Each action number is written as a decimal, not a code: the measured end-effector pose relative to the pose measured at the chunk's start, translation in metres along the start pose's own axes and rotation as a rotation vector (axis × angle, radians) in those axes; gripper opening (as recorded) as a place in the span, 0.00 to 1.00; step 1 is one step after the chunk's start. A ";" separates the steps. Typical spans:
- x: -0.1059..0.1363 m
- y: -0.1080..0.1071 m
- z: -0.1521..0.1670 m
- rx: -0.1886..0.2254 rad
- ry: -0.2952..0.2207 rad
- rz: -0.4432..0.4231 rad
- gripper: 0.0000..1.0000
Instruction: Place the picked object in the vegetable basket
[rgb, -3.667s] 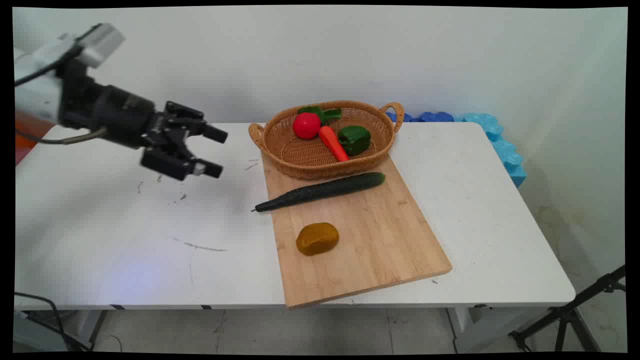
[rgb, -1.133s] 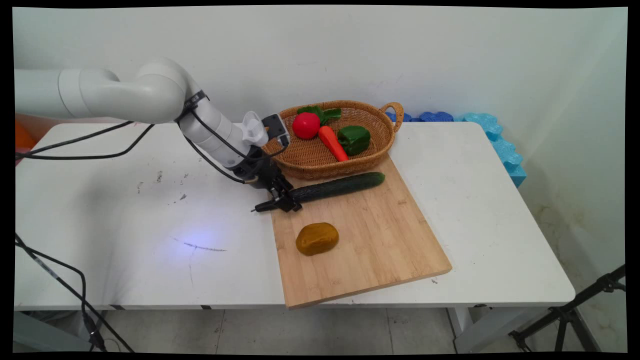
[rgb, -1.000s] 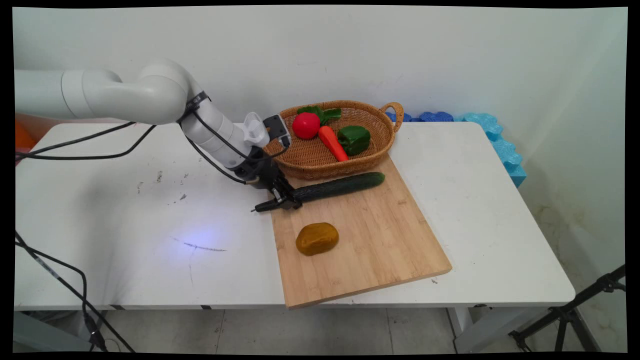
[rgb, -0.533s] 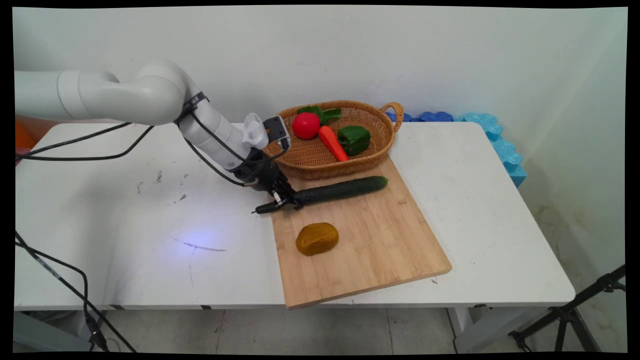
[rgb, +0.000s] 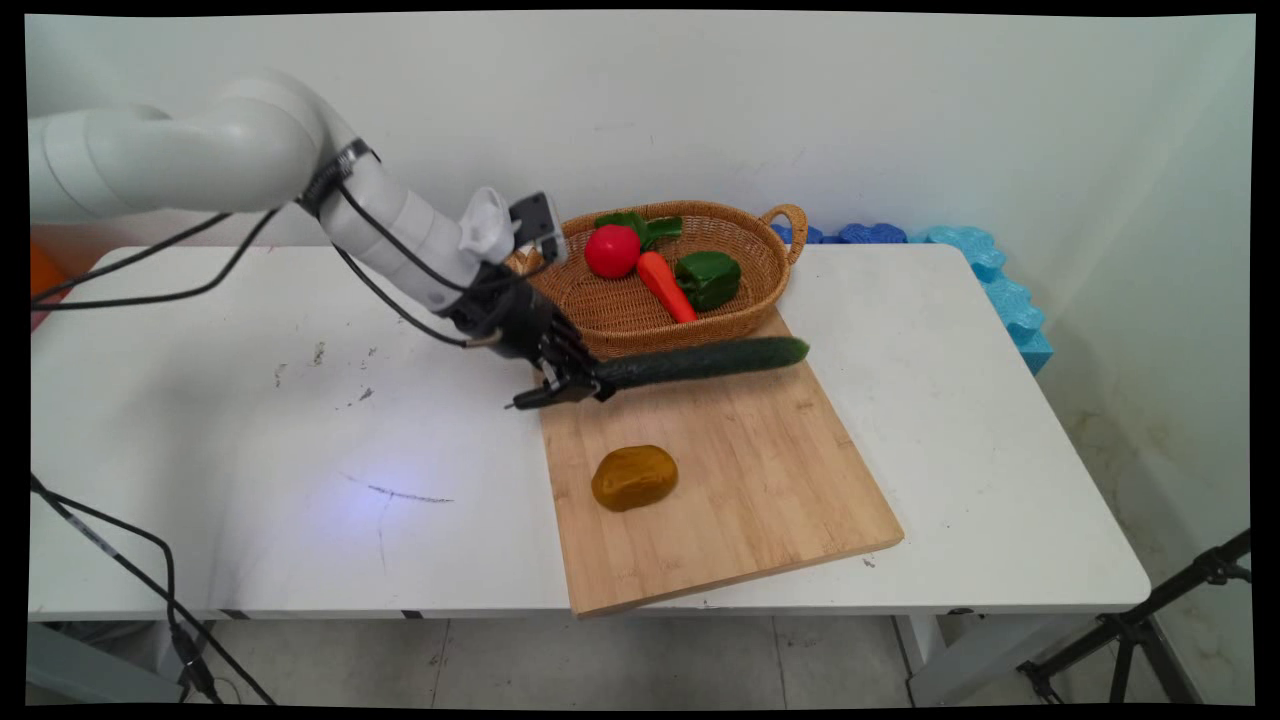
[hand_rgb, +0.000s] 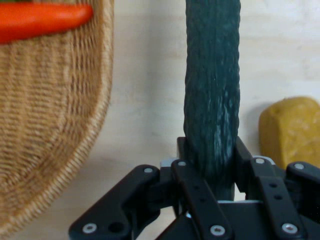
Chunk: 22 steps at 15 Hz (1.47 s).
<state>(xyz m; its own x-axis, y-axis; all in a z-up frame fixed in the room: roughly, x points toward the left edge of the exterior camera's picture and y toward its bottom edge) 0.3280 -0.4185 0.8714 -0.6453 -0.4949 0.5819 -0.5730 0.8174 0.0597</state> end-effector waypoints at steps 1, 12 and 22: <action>0.004 -0.002 -0.006 0.002 0.010 0.004 0.00; 0.018 -0.067 -0.062 0.152 -0.014 -0.109 0.00; 0.031 -0.093 -0.046 0.261 -0.050 -0.246 0.00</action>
<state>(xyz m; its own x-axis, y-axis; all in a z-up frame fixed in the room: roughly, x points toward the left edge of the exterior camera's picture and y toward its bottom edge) 0.3843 -0.4960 0.9210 -0.4921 -0.6866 0.5353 -0.8199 0.5722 -0.0197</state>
